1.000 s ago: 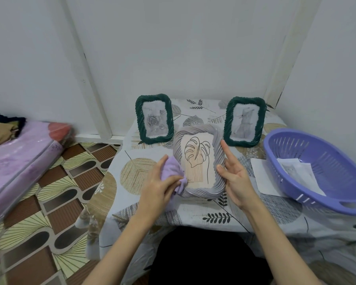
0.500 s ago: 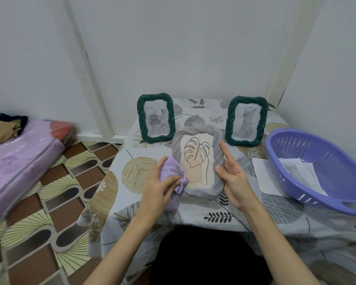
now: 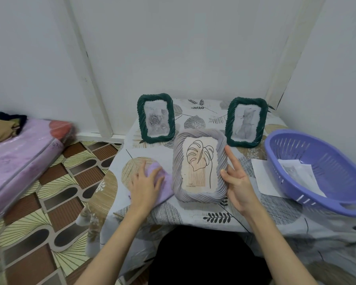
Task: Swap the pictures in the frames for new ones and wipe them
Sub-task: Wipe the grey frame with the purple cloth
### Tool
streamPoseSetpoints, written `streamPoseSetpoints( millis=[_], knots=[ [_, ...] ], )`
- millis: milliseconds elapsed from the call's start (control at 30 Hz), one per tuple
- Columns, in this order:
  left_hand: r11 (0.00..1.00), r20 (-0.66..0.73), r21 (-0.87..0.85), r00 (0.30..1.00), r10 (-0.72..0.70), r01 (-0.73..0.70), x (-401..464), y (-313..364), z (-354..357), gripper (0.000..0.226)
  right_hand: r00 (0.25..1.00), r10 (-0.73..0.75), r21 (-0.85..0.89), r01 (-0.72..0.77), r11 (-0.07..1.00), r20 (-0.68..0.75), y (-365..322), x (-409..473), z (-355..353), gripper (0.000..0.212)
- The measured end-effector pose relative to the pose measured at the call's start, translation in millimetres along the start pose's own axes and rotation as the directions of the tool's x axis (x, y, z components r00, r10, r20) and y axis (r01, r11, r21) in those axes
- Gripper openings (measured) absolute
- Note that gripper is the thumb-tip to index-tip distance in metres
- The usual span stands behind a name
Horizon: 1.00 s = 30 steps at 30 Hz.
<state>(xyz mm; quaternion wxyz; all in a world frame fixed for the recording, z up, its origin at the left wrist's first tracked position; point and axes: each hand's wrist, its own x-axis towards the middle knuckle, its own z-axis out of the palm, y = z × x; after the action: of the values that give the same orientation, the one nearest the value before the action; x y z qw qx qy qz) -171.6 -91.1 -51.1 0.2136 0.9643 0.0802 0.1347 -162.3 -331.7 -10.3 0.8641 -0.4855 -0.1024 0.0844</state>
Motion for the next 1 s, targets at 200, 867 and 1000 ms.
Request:
streamPoseSetpoints(
  millis=[200, 867, 1000],
  knots=[
    [0.999, 0.068, 0.039, 0.998, -0.004, 0.001, 2, 1, -2, 0.042, 1.000, -0.008, -0.039, 0.008, 0.999, -0.012, -10, -2, -7, 0.097],
    [0.314, 0.224, -0.940, 0.939, 0.261, 0.137, 21, 69, -24, 0.083, 0.998, -0.061, -0.188, 0.063, 0.980, 0.015, -33, 22, -17, 0.092],
    [0.312, 0.233, -0.939, 0.934, 0.270, 0.144, 37, 68, -18, 0.081, 0.999, -0.027, -0.113, 0.030, 0.993, 0.028, -41, 50, -19, 0.088]
  ],
)
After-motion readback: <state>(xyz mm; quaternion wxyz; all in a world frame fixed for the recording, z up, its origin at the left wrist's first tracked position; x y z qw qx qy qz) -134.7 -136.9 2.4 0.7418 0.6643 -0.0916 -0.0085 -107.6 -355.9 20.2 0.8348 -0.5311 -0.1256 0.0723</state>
